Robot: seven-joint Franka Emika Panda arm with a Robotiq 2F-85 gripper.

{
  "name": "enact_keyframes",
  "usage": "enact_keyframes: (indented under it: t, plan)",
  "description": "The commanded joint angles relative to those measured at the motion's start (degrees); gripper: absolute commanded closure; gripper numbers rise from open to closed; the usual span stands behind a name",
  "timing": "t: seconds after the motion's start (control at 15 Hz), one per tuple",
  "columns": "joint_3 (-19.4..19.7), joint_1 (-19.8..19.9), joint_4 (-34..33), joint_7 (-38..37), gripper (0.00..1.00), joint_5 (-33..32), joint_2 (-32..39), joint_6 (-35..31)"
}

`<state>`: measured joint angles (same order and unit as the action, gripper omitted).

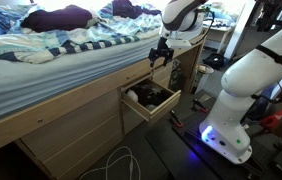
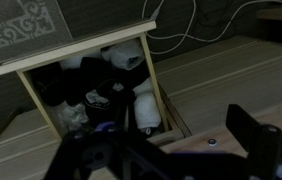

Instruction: Push the open drawer closed

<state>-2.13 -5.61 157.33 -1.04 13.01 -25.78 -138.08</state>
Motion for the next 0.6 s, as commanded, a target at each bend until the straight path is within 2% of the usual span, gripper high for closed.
enact_keyframes:
  t: [0.0,0.27,0.53]
  plan:
    - [2.20,-2.55,0.73,3.71,0.00,5.19,5.57,-6.51]
    - [3.35,-3.74,1.09,6.13,0.00,11.08,10.62,-6.97]
    - [3.40,-2.25,2.07,4.43,0.00,15.19,15.09,-4.81]
